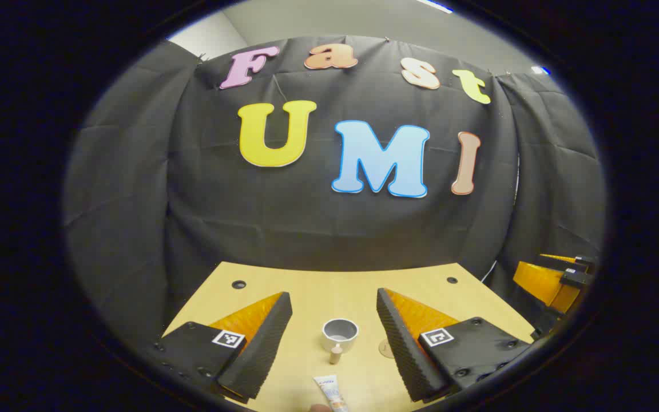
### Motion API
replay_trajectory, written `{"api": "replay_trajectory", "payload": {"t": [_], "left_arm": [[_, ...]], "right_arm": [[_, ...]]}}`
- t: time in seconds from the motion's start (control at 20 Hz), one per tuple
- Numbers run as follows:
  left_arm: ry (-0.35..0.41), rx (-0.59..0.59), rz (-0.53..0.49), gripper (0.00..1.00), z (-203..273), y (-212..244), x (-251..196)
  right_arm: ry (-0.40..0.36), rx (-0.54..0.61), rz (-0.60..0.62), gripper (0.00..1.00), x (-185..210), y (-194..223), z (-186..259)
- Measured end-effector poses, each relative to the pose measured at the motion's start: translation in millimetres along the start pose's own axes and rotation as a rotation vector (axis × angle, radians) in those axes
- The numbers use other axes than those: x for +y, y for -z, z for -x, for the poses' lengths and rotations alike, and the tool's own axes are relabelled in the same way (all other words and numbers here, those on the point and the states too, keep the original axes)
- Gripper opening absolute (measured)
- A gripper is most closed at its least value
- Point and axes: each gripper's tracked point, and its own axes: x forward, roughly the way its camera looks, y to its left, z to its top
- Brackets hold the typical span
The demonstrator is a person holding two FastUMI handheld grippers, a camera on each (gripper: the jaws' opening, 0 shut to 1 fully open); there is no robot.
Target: Put the toothbrush and toothpaste on the desktop into the cup, then pick up the cup and place it on the coaster on the desktop.
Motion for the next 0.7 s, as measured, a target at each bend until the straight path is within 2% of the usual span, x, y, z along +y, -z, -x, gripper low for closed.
{"api": "replay_trajectory", "payload": {"t": [0.15,0.2,0.25,0.5,0.6,0.65,0.7], "left_arm": [[-0.004,0.016,-0.004,0.96,-2.4,-1.5,-5.2],[-0.009,0.022,-0.017,0.92,-2.1,-1.5,-4.8],[-0.013,0.021,-0.029,1.0,-1.4,-4.6,-4.8],[-0.056,0.001,-0.021,0.99,11.3,-12.8,4.9],[-0.077,0.003,-0.021,0.92,11.5,-14.7,9.8],[-0.089,0.0,-0.025,0.99,13.0,-15.8,14.9],[-0.099,-0.004,-0.03,0.99,15.9,-17.0,18.1]], "right_arm": [[-0.009,0.045,-0.012,0.9,-0.9,8.5,-4.8],[-0.017,0.056,-0.017,0.9,0.0,11.5,-6.9],[-0.023,0.071,-0.022,0.9,0.6,15.0,-9.0],[-0.045,0.097,-0.039,0.9,4.7,22.3,-15.4],[-0.055,0.109,-0.034,0.9,8.0,26.3,-17.8],[-0.059,0.112,-0.031,0.9,9.1,26.6,-19.9],[-0.066,0.118,-0.028,0.9,11.4,28.2,-23.0]]}}
